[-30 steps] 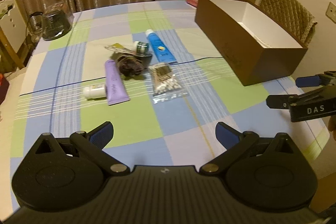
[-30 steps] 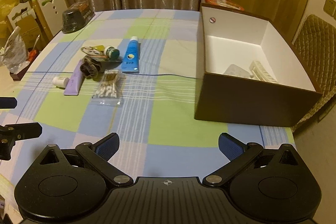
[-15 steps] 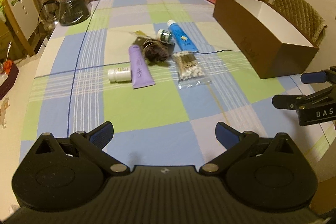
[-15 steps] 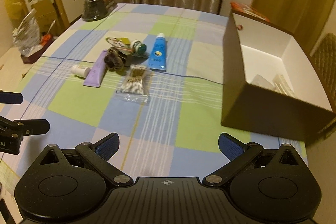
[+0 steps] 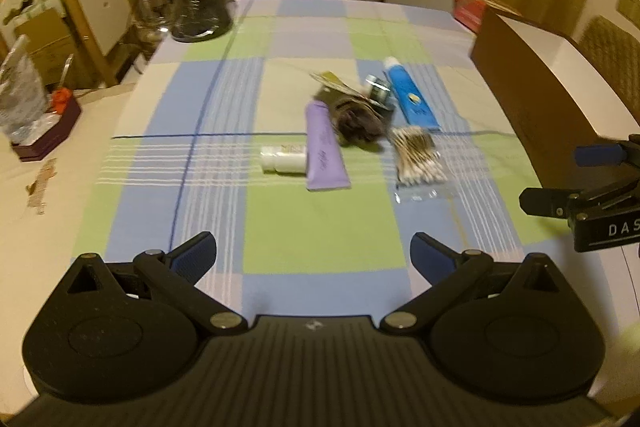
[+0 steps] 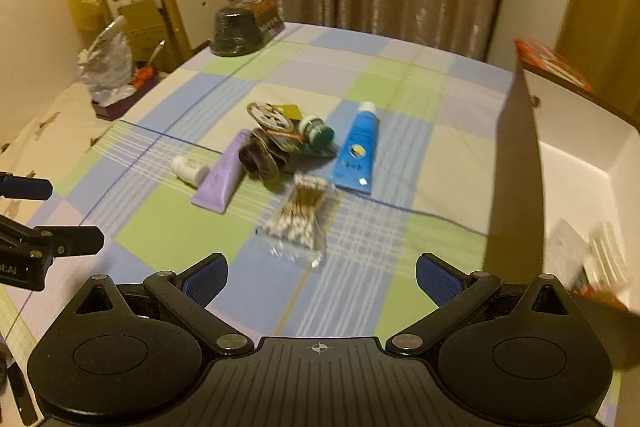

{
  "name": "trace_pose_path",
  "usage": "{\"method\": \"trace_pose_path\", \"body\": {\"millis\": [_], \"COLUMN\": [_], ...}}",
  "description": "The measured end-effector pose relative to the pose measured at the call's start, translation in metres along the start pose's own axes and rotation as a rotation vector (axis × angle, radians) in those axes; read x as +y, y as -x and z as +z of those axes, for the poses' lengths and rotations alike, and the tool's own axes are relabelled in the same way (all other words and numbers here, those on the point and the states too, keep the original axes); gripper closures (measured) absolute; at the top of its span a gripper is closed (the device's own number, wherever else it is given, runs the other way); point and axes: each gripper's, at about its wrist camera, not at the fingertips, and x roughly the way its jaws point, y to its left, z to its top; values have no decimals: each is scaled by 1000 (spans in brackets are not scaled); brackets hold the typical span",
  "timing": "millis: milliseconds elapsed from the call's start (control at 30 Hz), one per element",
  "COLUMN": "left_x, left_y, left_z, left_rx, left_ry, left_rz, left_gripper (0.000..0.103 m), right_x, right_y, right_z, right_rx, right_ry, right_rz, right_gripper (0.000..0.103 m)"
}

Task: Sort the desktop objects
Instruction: 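Withdraw both tools from the box back over the table items, then grasp the white pill bottle with the left tool while the right tool grasps the cotton-swab bag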

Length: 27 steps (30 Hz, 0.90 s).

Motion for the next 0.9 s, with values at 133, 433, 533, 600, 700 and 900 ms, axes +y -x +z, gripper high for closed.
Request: {"method": "trace_pose_path", "body": {"millis": [133, 433, 533, 600, 700, 900], "left_x": [-2, 5, 10, 12, 17, 27], "left_y": [1, -19, -29, -35, -49, -77], "left_z": [4, 14, 21, 25, 31, 39], "left_rx": [-6, 21, 25, 27, 43, 57], "left_ry": [28, 14, 6, -21, -42, -59], "left_rz": [45, 59, 17, -5, -32, -59], "left_gripper": [2, 2, 2, 2, 2, 2], "right_x": [-2, -5, -3, -1, 2, 3], "right_y": [-9, -33, -38, -42, -49, -62], "right_z": [7, 10, 11, 12, 16, 19], "right_rx": [-8, 30, 45, 55, 68, 85], "right_ry": [32, -17, -46, -62, -87, -111], "right_rz": [49, 23, 7, -16, -43, -84], "right_gripper": [0, 1, 1, 1, 1, 1]}}
